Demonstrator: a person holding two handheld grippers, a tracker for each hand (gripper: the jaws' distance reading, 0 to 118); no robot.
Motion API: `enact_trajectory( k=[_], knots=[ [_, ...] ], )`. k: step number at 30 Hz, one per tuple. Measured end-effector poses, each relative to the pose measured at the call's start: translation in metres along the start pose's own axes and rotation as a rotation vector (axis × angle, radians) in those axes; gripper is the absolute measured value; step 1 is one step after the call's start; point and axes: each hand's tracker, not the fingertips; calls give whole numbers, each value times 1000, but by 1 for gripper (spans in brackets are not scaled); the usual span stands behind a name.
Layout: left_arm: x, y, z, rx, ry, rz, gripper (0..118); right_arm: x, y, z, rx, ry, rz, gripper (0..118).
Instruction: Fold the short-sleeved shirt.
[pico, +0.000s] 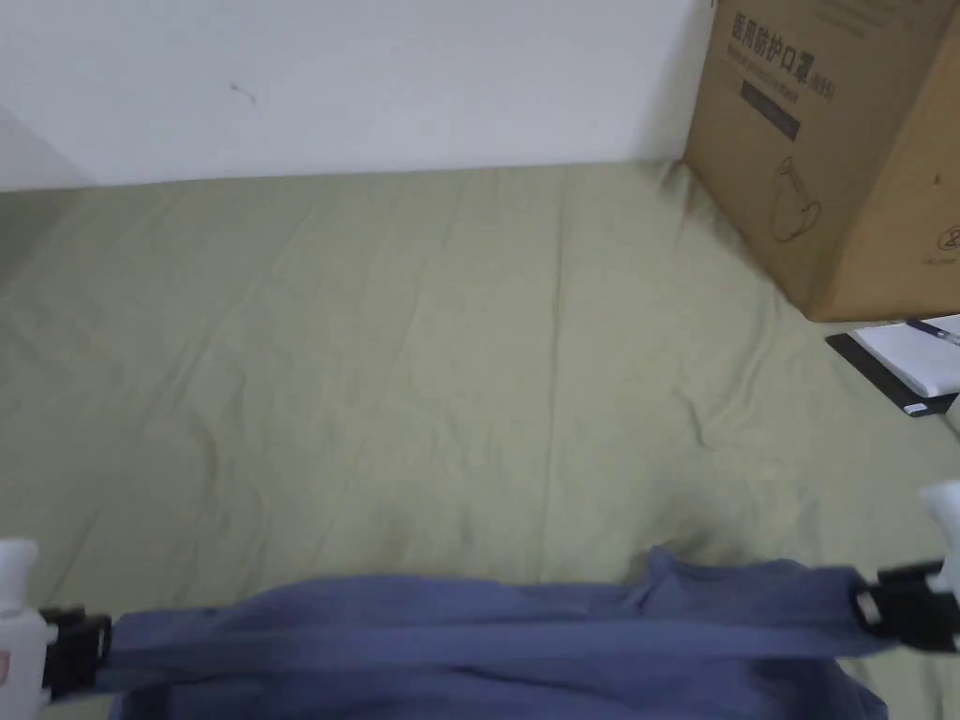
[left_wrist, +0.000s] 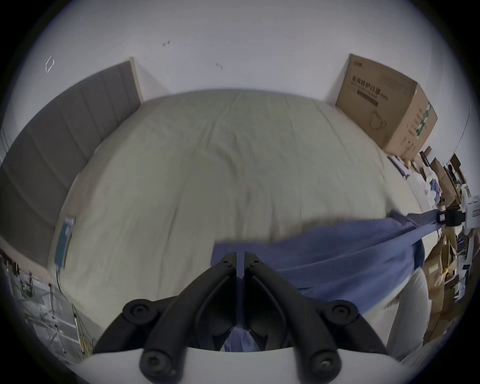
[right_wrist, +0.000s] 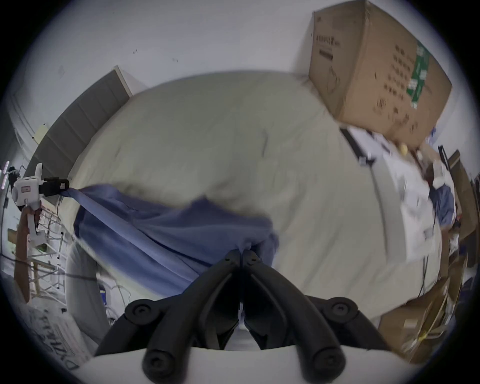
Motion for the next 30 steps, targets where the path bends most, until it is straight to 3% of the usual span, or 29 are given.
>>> enact_trajectory(
  k=[5,6,7,8,9,10,11,14,18,19,20,21,22,26,30],
  knots=[
    [2,-59,-39,-129,11,10,3,-2,-65,-59,-84,-4,-57,6],
    [2,-65,-44,-127,9,0,7,-7,-72,-64,-84,-7,-54,27],
    [2,-66,-45,-120,17,4,18,-9,-74,-66,-97,-23,-45,46],
    [0,-66,-43,-103,26,12,37,-11,-73,-62,-101,-44,-32,62],
    [-9,-63,-45,-83,58,27,68,-12,-72,-55,-86,-48,-26,77],
    [-15,-59,-41,-76,68,44,90,-12,-71,-50,-76,-56,-24,76],
    [-22,-55,-36,-61,54,86,101,-10,-68,-41,-48,-52,-33,77],
    [-35,-48,-3,31,-27,216,102,-15,-58,-9,63,-74,-90,76],
    [-43,-54,26,86,-153,337,100,-43,-44,23,241,16,-111,66],
    [-43,-58,29,100,-171,348,93,-52,-41,24,266,18,-99,51],
    [-42,-63,29,109,-196,353,75,-66,-39,23,296,13,-82,29],
    [-43,-67,28,97,-204,352,33,-77,-36,20,324,7,-73,6],
    [-43,-72,25,90,-216,367,3,-84,-34,17,329,24,-68,3],
    [-42,-87,22,57,-247,380,0,-126,-24,-3,336,81,-10,0],
    [-62,-90,21,85,-322,513,2,-164,-18,-18,355,74,59,0]
  ],
)
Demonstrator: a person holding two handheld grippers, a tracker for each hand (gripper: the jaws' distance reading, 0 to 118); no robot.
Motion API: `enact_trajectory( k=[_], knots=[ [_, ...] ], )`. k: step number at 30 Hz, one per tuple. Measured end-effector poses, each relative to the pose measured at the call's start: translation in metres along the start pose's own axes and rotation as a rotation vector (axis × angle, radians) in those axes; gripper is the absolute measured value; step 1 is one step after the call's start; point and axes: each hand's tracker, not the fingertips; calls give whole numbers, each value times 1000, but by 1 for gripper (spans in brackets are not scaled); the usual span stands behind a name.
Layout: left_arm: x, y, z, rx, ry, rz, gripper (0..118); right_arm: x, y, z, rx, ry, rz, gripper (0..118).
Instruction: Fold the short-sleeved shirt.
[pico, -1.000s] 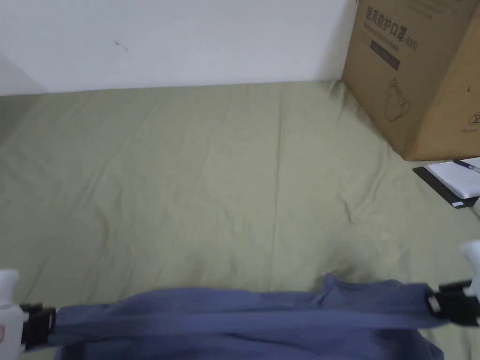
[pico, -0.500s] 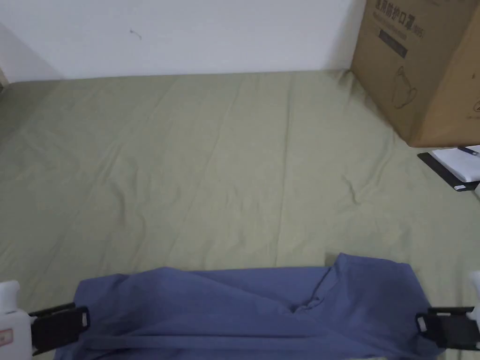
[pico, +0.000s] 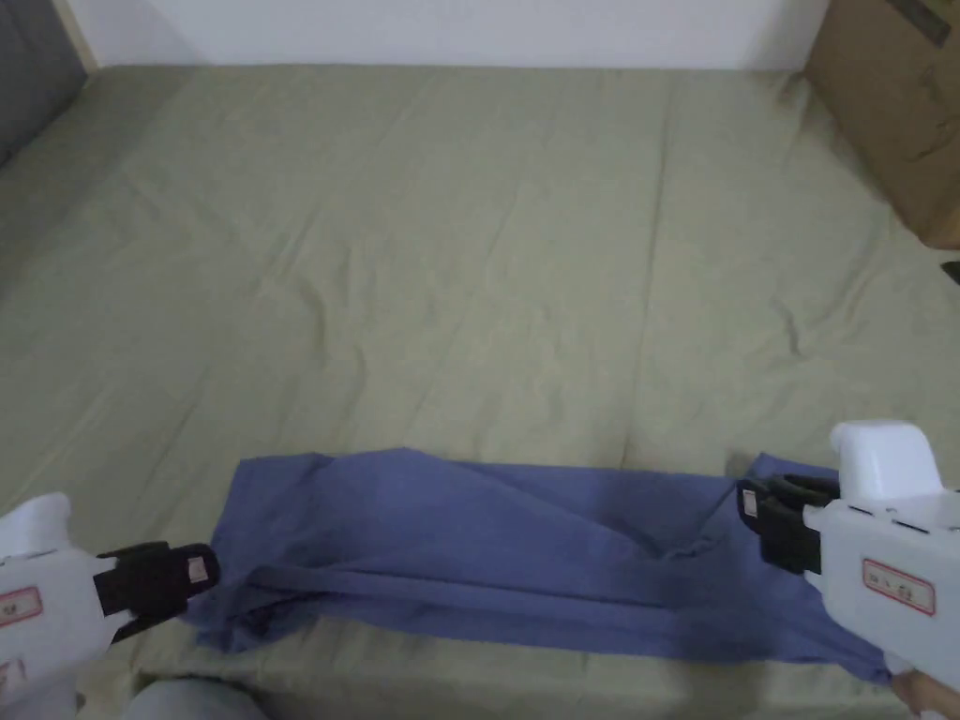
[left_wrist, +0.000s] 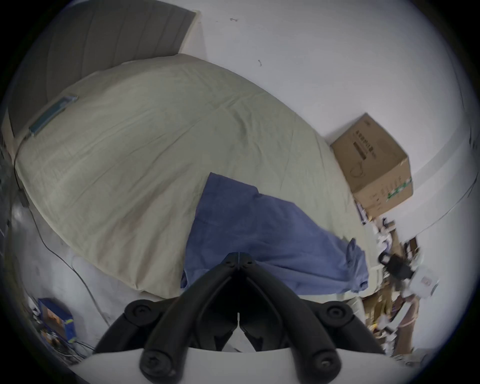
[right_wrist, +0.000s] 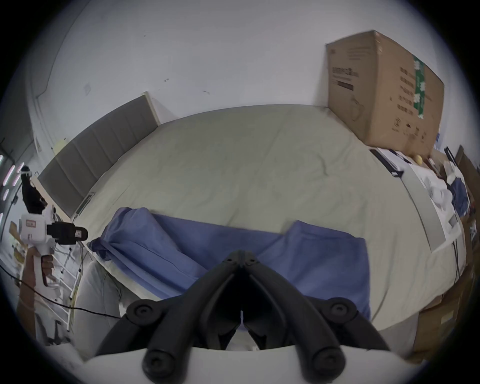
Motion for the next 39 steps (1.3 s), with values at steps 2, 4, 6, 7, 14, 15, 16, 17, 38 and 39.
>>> enact_trajectory(
  k=[2,4,6,7,14,15,16,17,38,39],
  knots=[
    [-16,6,-1,14,-25,65,51,-13,1,-7,-6,21,19,0],
    [-29,10,-10,-29,-53,125,118,-24,0,-12,-11,37,18,0],
    [-46,11,-15,-19,-89,212,116,-34,-2,-17,-19,64,19,0],
    [-48,13,-21,-21,-115,254,116,-37,-3,-19,-22,72,19,0],
    [-62,8,-76,-184,-291,428,116,-52,-8,-29,-78,94,55,0],
    [-59,10,-78,-187,-285,374,116,-52,-8,-29,-81,94,57,0],
    [-54,16,-81,-198,-265,326,116,-52,-8,-29,-86,93,58,0],
    [-51,20,-83,-223,-268,310,116,-52,-8,-29,-90,93,59,0],
    [48,54,-53,-165,-126,57,6,17,-36,11,-77,11,-120,0],
    [70,54,-49,-150,-113,-9,6,22,-37,13,-70,8,-132,0]
  ],
)
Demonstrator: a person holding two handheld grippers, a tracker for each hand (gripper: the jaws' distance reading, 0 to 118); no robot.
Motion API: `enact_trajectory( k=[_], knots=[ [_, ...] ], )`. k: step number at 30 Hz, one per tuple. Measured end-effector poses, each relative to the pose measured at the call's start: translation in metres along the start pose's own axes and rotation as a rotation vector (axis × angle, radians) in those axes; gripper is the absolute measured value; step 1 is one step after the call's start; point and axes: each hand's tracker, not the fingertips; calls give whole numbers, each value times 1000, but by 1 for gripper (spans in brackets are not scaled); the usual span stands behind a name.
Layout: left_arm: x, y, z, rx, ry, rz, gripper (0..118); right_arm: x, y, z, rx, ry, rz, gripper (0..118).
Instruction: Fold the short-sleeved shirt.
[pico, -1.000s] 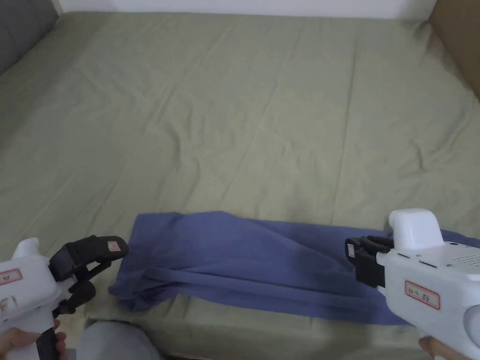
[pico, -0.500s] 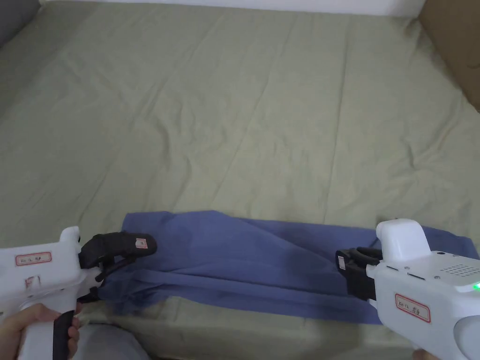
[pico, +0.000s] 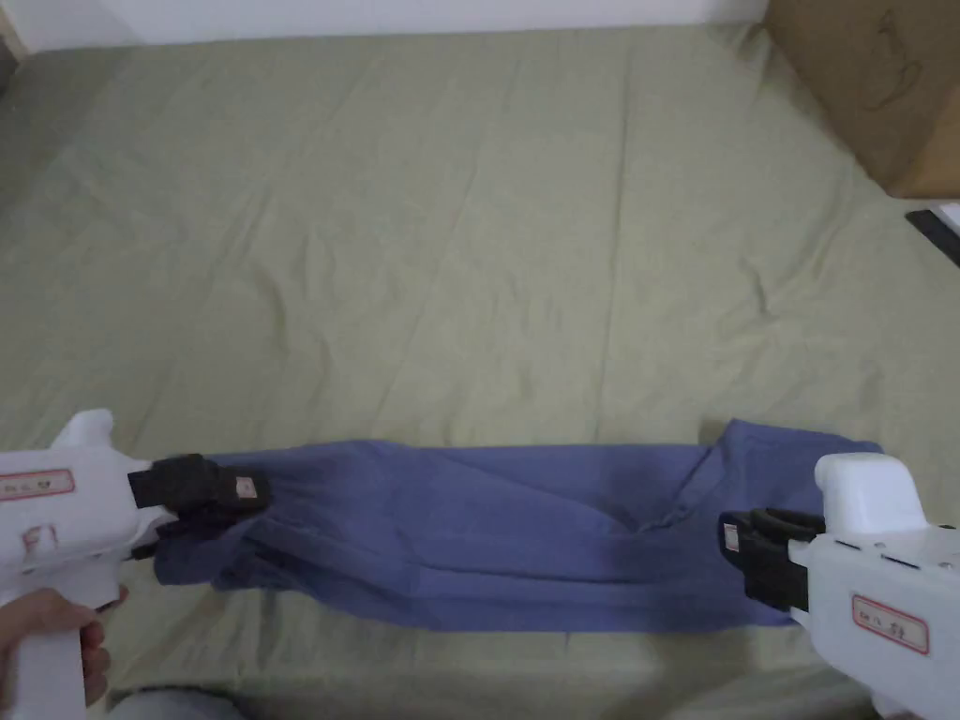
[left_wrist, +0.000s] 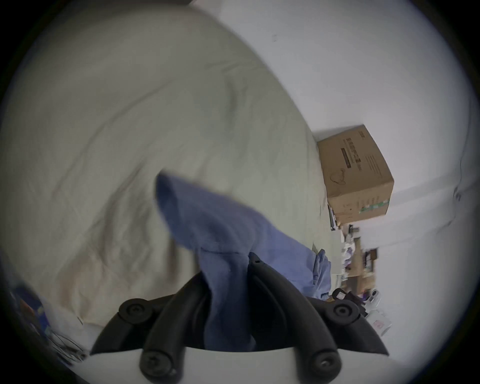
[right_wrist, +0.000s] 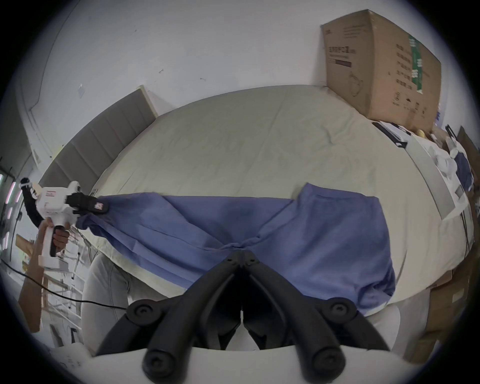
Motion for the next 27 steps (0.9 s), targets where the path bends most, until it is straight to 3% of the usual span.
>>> enact_trajectory(
  k=[6,9,13,17,19,20,21,22,23,27],
  knots=[
    [169,-37,-43,-5,212,-654,6,28,-3,17,54,-11,-61,0],
    [220,-73,-100,-116,190,-897,6,41,-8,25,77,-25,-91,0],
    [242,-116,-173,-339,69,-925,6,59,-16,35,103,-45,-186,0],
    [234,-122,-211,-373,102,-850,7,74,-23,38,107,-46,-250,0],
    [231,-115,-213,-384,72,-740,21,77,-25,38,103,-51,-255,0],
    [230,-109,-210,-410,-2,-684,38,77,-25,38,99,-56,-251,0],
    [228,-105,-207,-429,-53,-649,74,78,-25,37,97,-59,-248,0],
    [227,-101,-202,-434,-71,-630,97,77,-25,36,95,-61,-245,0],
    [226,-97,-196,-421,-81,-617,109,77,-26,36,92,-60,-243,0],
    [217,-69,-160,-284,-95,-581,111,74,-26,33,90,-52,-239,0]
  ],
)
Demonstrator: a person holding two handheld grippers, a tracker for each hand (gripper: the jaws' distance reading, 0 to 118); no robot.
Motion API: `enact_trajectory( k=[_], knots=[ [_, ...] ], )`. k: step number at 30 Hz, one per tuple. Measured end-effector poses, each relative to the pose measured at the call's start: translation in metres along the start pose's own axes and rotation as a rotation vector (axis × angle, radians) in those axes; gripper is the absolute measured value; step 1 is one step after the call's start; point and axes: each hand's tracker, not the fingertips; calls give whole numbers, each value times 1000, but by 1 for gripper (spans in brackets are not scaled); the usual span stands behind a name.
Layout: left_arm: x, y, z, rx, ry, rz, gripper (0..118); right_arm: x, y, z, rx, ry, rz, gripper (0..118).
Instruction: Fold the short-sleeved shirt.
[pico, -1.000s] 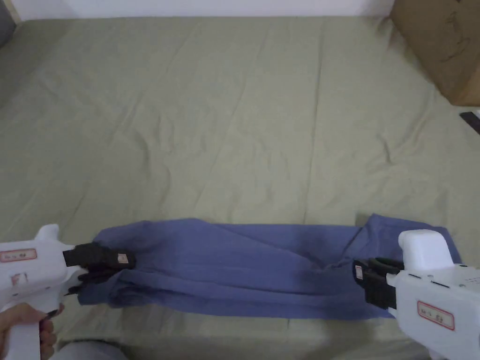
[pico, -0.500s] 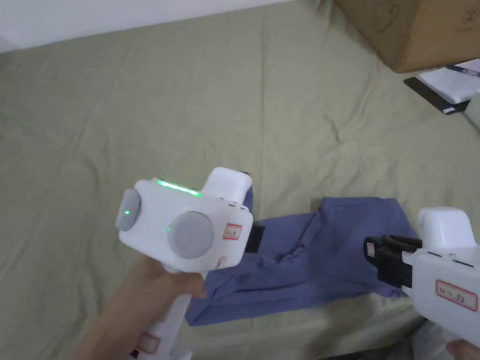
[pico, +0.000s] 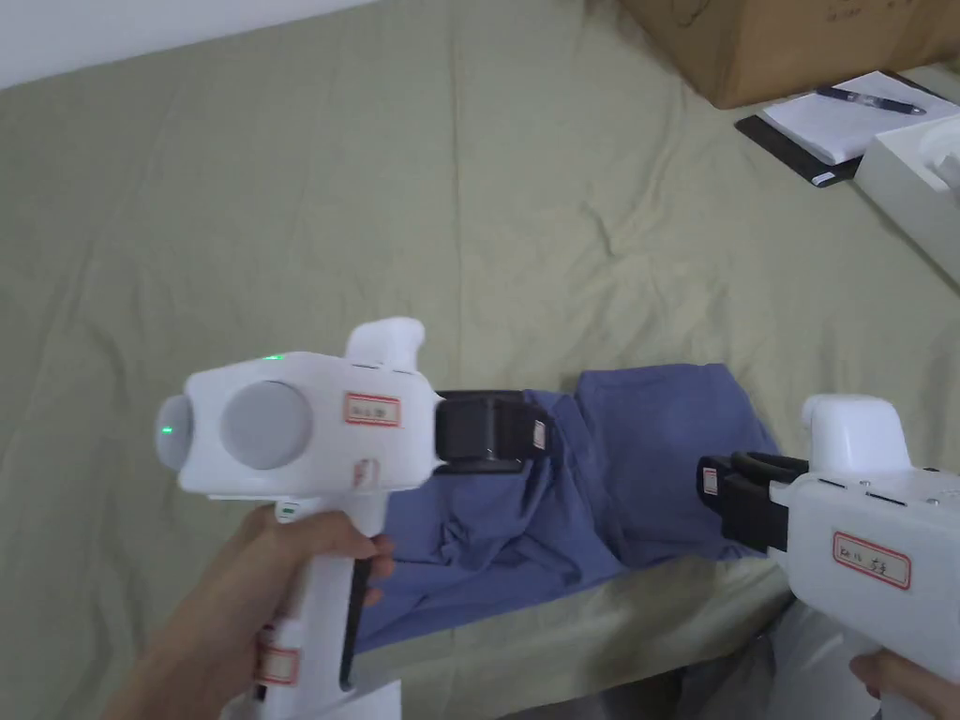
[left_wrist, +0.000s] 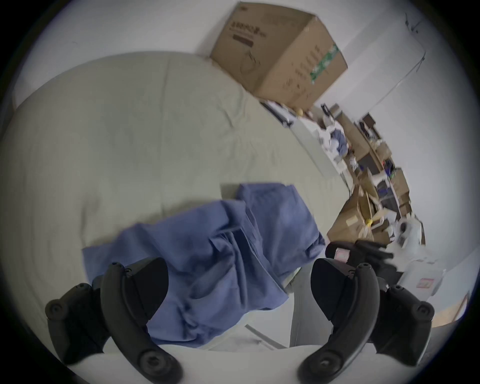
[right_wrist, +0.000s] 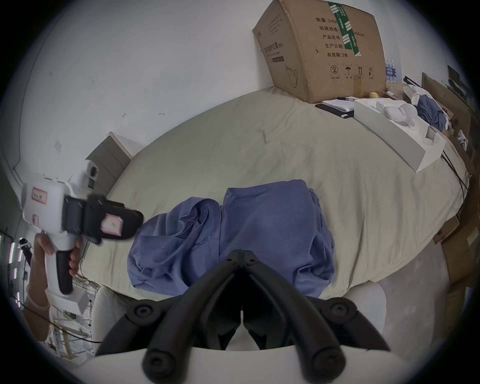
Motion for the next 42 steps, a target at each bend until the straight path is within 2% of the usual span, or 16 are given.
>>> enact_trajectory(
  k=[2,3,4,6,8,10,15,22,26,33,35,37,38,39,42],
  knots=[
    [-14,1,16,36,25,68,108,-2,0,-3,-6,9,2,0],
    [-24,-1,20,57,44,103,95,-3,-1,-4,-8,11,5,0],
    [-33,-4,23,72,62,128,70,-5,-2,-4,-10,12,10,0],
    [-42,-11,20,62,134,163,5,-7,-2,-6,-15,17,20,0],
    [-50,-22,8,26,213,151,3,-8,-2,-7,-18,23,24,0],
    [-51,-33,-11,-44,211,133,0,-8,-2,-7,-17,31,20,0],
    [-37,-47,-45,-100,52,154,0,-7,0,-6,-16,35,14,0],
    [1,-42,-61,-119,30,37,0,-7,2,0,-6,20,16,0],
    [15,-41,-71,-132,-20,46,0,-8,1,0,-11,9,28,0],
    [54,-62,-94,-236,-48,-166,0,-16,-2,1,-27,6,38,0],
    [47,-64,-86,-224,-79,-147,0,-17,-1,2,-27,1,48,0],
    [30,-63,-70,-185,-122,-59,0,-20,0,3,-24,-3,56,0],
    [20,-63,-61,-165,-120,-27,1,-21,1,3,-23,-4,59,0],
    [9,-63,-49,-140,-121,0,10,-23,1,4,-21,-3,64,0],
    [-32,-65,-4,-71,-143,94,27,-31,3,4,-18,-4,84,0]
  ],
)
